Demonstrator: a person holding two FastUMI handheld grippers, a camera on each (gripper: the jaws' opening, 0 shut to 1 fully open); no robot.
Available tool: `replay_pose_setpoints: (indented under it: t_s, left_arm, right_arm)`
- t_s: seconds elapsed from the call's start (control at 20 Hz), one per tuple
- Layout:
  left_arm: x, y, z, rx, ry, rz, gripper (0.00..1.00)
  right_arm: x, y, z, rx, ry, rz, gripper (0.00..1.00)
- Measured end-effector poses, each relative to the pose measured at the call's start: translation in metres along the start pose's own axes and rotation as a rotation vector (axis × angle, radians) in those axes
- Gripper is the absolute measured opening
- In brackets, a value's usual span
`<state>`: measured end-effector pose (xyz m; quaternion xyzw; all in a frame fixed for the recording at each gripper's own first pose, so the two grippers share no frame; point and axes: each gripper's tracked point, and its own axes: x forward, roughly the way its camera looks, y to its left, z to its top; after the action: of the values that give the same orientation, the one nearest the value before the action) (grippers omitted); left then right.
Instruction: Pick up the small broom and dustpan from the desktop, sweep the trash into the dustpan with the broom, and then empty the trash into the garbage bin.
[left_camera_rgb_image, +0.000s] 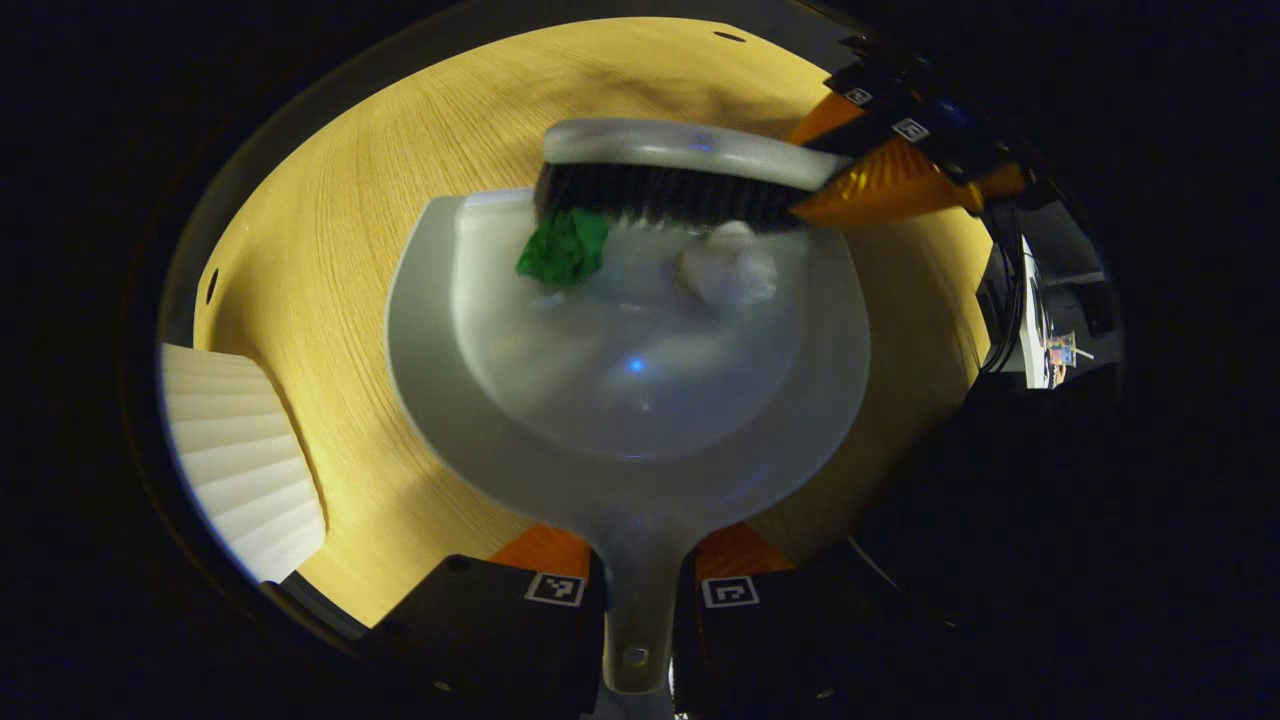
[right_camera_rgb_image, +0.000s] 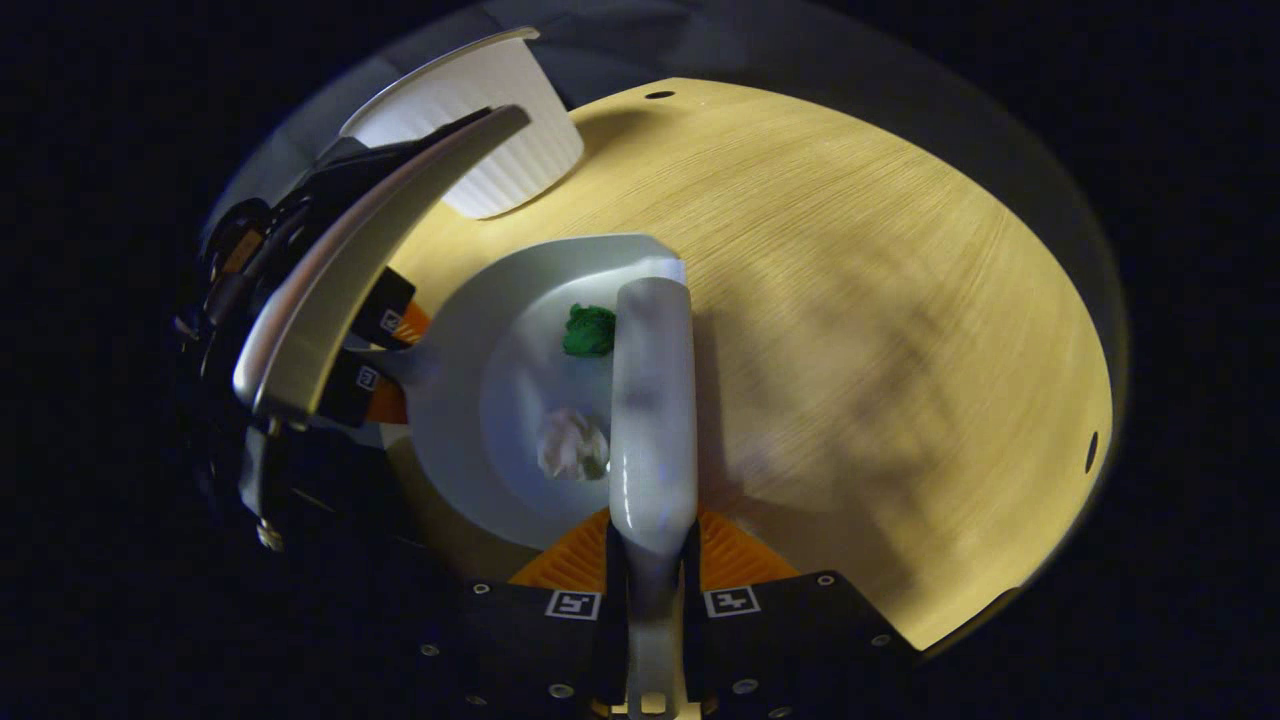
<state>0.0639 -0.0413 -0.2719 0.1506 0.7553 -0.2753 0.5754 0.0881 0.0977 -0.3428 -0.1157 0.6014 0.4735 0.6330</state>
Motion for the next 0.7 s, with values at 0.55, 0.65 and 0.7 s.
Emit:
replay_pose_setpoints:
  t_s: [0.55, 0.65, 0.7]
  left_arm:
    - [0.004, -0.026, -0.002, -0.356, -0.099, -0.002, 0.28]
    - [0.004, -0.031, 0.001, -0.422, -0.107, 0.011, 0.28]
    - [0.004, -0.034, 0.003, -0.453, -0.111, 0.022, 0.28]
  right_arm:
    - [-0.035, -0.072, -0.02, 0.587, -0.089, -0.427, 0.23]
    - [-0.036, -0.064, -0.014, 0.704, -0.104, -0.451, 0.23]
    - [-0.037, -0.057, -0.043, 0.722, -0.105, -0.471, 0.23]
